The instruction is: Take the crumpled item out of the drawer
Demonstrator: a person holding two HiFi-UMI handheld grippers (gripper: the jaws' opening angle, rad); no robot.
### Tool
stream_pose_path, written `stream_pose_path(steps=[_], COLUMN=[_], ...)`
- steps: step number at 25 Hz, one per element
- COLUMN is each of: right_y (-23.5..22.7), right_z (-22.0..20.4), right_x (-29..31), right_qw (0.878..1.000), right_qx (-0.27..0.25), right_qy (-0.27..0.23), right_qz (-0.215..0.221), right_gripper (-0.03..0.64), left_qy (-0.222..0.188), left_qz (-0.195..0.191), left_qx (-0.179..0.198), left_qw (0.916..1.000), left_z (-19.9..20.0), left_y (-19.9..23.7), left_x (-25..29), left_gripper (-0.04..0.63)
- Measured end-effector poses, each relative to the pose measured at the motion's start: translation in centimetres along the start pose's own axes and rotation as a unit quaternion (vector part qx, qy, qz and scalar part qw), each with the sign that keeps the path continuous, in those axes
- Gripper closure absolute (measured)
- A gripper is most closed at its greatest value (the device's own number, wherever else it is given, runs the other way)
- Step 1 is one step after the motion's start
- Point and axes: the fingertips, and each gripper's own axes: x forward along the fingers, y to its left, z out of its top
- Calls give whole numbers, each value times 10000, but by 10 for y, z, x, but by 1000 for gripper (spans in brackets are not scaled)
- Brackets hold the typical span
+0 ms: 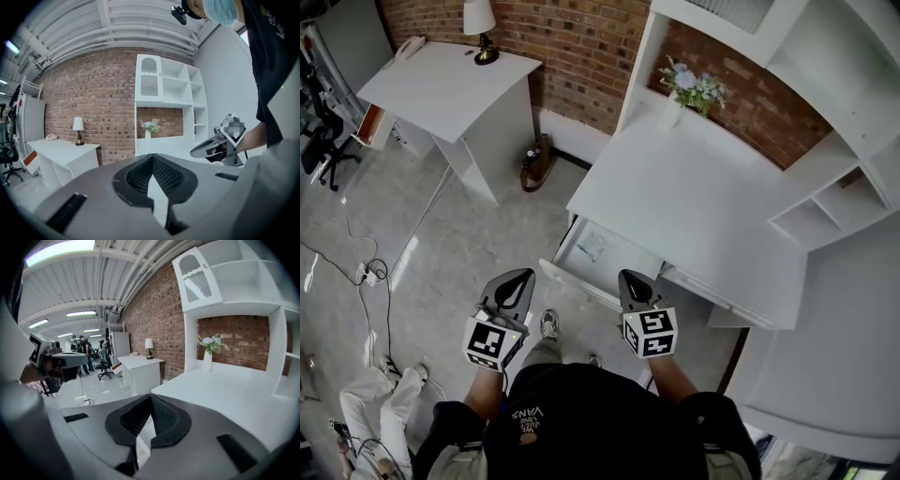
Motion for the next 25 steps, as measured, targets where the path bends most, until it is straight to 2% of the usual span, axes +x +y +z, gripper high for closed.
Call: stream_pose_path(steps=[12, 25], right_y=[-4, -40], right_z=[0, 6], right_x=[-115, -208], right_qw=[9975, 9910], right_qx=[317, 615], right_qy=[-619, -1186], right_qz=[94, 79], right_gripper=[617, 617], left_qy=[-210, -398], left_qz=[67, 87], left_qx=[19, 124], left_qw=[9998, 9991], left_z=[19, 36], left_y=[-68, -129], left_x=[-33, -43], left_gripper=[589, 589])
